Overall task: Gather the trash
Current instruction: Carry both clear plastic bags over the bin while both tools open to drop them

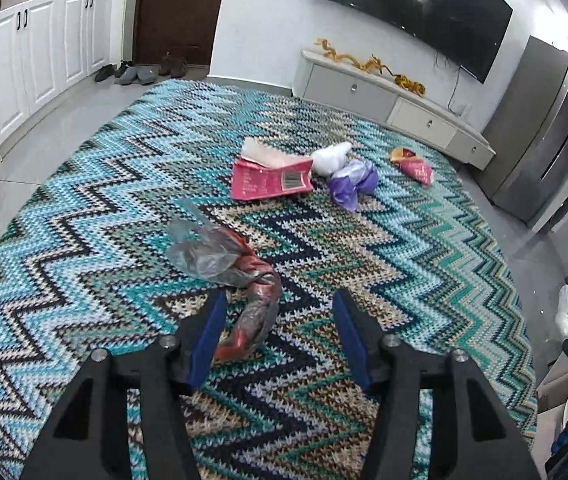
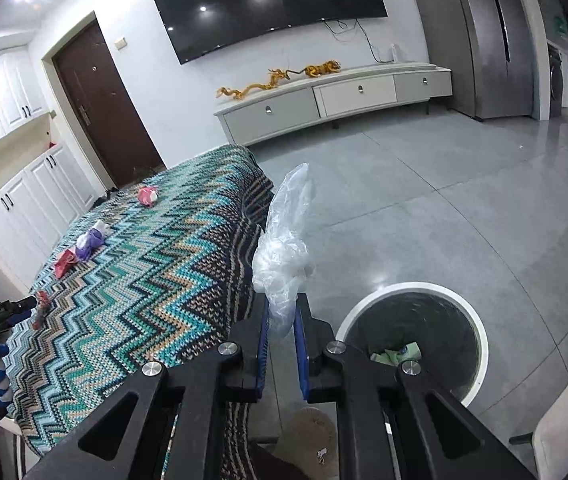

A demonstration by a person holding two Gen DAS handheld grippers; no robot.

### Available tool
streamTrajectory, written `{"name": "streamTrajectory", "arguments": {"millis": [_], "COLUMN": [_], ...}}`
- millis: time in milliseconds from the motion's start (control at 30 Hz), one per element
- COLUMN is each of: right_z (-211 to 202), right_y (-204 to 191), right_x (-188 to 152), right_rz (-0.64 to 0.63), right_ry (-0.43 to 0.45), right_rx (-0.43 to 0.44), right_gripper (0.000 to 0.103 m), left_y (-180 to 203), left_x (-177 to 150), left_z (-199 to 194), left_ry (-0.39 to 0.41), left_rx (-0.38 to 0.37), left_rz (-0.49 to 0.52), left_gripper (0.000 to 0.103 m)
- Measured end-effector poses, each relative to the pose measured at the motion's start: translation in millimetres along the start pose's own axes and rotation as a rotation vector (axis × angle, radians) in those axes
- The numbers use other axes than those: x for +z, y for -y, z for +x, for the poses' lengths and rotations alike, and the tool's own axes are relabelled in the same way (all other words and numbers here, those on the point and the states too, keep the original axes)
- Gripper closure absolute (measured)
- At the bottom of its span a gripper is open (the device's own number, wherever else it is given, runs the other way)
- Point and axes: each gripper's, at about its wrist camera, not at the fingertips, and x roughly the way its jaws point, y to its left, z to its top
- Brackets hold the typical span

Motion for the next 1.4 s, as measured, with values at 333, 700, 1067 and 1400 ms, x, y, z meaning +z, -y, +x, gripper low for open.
{"name": "streamTrajectory", "arguments": {"millis": [333, 700, 1067, 1400], "right_z": [0.1, -9.9, -20.5, -1.2], "right_y": [-8.4, -6.7, 28.4, 94.8], "right_x": [3.2, -0.6, -13.8, -31.5], "right_rz": [-0.006, 0.001, 0.056, 0.158], "right_ry": [-0.012, 0.011, 0.035, -0.022], "right_rx": [-0.037, -0.005, -0.001, -0.064], "right_gripper": [0.091, 0.091, 0.091, 0.091], "left_y": [-5.5, 2.8, 104.9, 276.3], "left_x": [-5.1, -3.1, -0.8, -20.8], "left_z": [19.1, -16.3, -37.6, -5.3], "left_ry": [-0.017, 0.067, 0.048, -0.138], "left_rx": [0.008, 0.015, -0.160, -0.434], "left_rz": [0.011, 0.035, 0.181, 0.402], "left_gripper": [0.087, 0.089, 0.089, 0.088]}}
